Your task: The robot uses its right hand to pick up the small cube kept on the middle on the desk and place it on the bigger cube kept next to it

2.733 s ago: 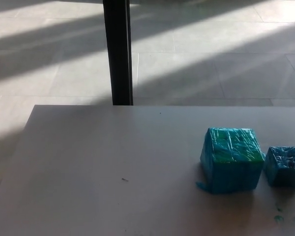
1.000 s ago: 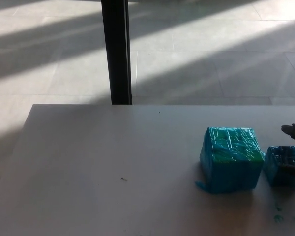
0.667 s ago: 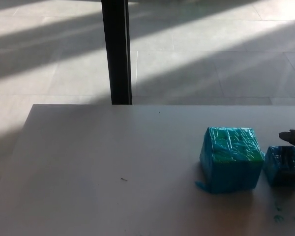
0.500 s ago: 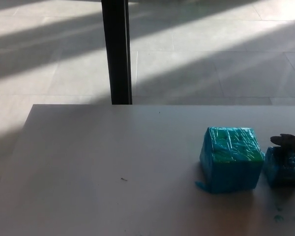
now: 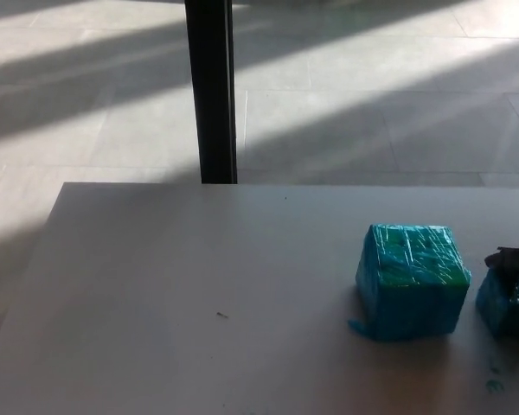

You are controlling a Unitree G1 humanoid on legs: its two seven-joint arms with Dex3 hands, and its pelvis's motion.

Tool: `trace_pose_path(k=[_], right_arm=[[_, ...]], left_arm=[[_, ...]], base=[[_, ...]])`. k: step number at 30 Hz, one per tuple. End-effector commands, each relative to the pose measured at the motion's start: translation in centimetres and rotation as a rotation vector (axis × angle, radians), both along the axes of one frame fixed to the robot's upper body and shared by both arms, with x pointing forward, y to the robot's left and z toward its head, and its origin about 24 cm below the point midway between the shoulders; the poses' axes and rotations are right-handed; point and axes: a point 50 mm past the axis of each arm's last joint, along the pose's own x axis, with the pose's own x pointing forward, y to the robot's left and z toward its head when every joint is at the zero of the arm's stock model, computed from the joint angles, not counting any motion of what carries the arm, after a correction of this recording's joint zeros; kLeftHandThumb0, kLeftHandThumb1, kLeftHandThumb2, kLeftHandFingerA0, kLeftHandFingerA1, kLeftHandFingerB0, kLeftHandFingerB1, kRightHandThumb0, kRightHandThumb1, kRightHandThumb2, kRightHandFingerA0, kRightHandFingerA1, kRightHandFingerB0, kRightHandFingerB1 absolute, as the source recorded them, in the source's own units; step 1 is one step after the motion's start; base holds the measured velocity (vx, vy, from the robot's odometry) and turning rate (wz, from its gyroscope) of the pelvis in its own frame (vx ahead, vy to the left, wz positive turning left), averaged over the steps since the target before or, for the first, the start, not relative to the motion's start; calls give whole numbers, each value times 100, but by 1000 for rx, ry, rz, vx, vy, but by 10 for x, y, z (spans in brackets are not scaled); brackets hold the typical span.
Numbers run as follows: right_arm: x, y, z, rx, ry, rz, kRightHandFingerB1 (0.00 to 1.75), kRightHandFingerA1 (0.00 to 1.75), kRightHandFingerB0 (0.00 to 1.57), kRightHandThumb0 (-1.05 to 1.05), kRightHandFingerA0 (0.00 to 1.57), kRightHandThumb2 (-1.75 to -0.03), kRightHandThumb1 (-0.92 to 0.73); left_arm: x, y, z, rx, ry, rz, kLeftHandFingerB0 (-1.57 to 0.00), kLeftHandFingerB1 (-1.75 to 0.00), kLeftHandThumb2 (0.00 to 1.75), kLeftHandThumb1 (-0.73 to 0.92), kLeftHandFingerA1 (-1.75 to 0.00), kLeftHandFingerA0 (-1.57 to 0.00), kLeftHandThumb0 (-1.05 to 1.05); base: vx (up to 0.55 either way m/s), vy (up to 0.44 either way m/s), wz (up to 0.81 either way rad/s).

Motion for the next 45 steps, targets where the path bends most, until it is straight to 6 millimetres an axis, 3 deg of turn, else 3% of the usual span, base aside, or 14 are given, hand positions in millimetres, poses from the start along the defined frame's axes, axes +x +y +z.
trace_pose_path(k=[1,4,12,16,19,22,25,26,31,36,39,41,42,45], right_arm=[[-17,-27,-13,-225,130,-16,34,30,32,-13,0,-62,-56],[-20,-27,-19,-336,156,27,36,97,45,-21,2,-62,-64],[-23,-15,-33,-283,65,149,53,94,70,-23,64,-68,-75],[-24,-6,-40,-371,-3,258,69,163,78,-32,75,-65,-73],[-26,-4,-43,-375,-55,292,72,164,83,-33,80,-64,-68],[-29,-3,-45,-336,-142,308,86,165,83,-35,81,-63,-67],[-33,-6,-48,-307,-194,299,116,165,74,-27,77,-64,-75],[-34,-7,-48,-298,-209,294,88,161,75,-29,74,-67,-78],[-37,-13,-45,-230,-282,256,129,166,72,-22,82,-68,-75],[-36,-16,-40,-234,-312,255,115,164,76,-25,83,-72,-75],[-36,-21,-32,-191,-334,235,78,157,87,-27,86,-69,-74],[-34,-23,-28,-180,-329,222,90,155,83,-25,84,-71,-75],[-33,-25,-23,-168,-342,211,95,151,82,-23,85,-74,-74],[-27,-29,-8,-120,-373,171,83,155,76,-20,80,-71,-73]], left_arm=[[-2,2,4,-3,-3,12,-34,-39,69,92,-50,-37,-88],[-1,2,3,6,8,3,-26,-49,119,79,-56,-26,-88],[1,2,2,5,10,9,-34,-38,71,92,-45,-25,-86],[1,2,2,19,18,-9,-34,-38,71,92,-46,-25,-87],[1,2,3,11,19,-15,-27,-50,119,79,-55,-26,-90],[1,2,3,5,16,-14,-32,-37,71,92,-45,-23,-89],[1,2,3,2,15,1,-26,-50,115,72,-54,-20,-83],[1,2,3,9,16,-10,-32,-38,71,92,-47,-22,-89],[1,3,4,8,14,-19,-32,-38,71,92,-47,-24,-89],[1,2,4,0,6,-3,-24,-48,118,77,-56,-27,-89],[2,3,3,10,10,-15,-33,-39,71,92,-47,-25,-89],[2,3,3,7,4,-4,-29,-51,118,76,-54,-23,-90],[2,3,3,4,8,3,-34,-38,70,92,-46,-29,-90],[1,4,4,10,14,-2,-24,-49,115,72,-54,-22,-82]], base=[[0,0,0],[0,0,0],[0,0,0],[0,0,0],[0,0,0],[0,0,0],[0,0,0],[0,0,0],[0,0,0],[0,0,0],[0,0,0],[0,0,0],[0,0,0],[0,0,0]])
